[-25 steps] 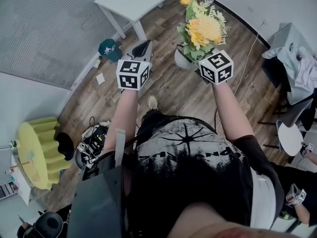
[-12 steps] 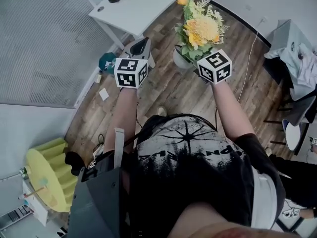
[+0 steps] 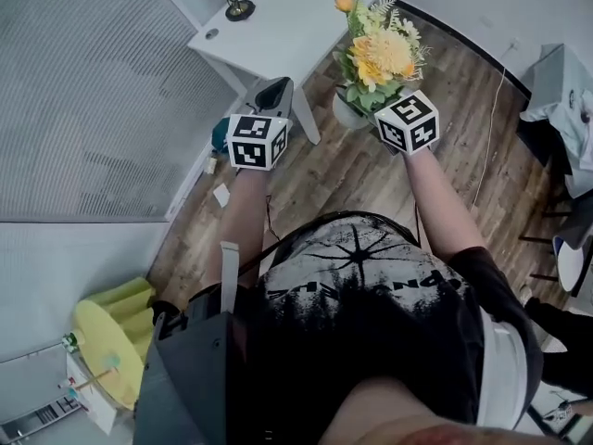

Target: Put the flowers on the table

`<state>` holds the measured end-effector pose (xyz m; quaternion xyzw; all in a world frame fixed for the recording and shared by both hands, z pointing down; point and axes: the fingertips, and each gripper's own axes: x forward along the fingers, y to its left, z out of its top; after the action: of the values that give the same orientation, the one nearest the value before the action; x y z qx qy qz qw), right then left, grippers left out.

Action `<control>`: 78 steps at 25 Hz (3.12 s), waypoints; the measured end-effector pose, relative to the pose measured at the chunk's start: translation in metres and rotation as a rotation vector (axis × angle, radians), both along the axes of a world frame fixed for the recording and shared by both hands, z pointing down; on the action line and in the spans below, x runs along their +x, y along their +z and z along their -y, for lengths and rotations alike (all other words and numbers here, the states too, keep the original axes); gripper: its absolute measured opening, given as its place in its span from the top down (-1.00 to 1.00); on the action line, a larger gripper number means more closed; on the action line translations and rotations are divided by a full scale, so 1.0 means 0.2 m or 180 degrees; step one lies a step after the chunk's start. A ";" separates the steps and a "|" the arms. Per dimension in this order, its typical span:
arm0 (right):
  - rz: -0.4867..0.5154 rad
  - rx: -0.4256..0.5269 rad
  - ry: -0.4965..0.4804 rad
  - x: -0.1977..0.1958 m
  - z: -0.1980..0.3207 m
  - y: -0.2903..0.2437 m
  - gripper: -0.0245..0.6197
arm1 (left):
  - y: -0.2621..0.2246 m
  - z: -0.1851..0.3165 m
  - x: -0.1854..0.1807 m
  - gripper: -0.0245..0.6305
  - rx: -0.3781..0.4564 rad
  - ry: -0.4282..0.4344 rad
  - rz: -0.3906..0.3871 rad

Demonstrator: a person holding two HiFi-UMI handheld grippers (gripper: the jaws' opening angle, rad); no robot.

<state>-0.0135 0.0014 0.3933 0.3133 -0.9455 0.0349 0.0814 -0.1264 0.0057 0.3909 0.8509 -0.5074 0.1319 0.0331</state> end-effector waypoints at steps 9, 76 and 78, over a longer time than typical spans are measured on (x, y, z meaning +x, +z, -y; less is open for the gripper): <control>-0.0132 -0.0052 -0.0026 -0.15 0.20 0.07 0.15 | 0.13 0.20 -0.13 0.89 -0.0076 0.0016 -0.0088; -0.0060 0.0107 -0.0705 -0.78 2.33 0.28 0.16 | 0.50 2.21 -0.60 0.89 -0.0615 -0.0354 -0.0196; -0.0104 0.0144 -0.0642 -0.81 2.38 0.33 0.16 | 0.52 2.25 -0.62 0.89 -0.0651 -0.0277 -0.0185</control>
<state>-0.1755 -0.4752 0.4595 0.2188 -0.9713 0.0002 0.0928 -0.2503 -0.4437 0.4955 0.8237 -0.5266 0.1567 0.1400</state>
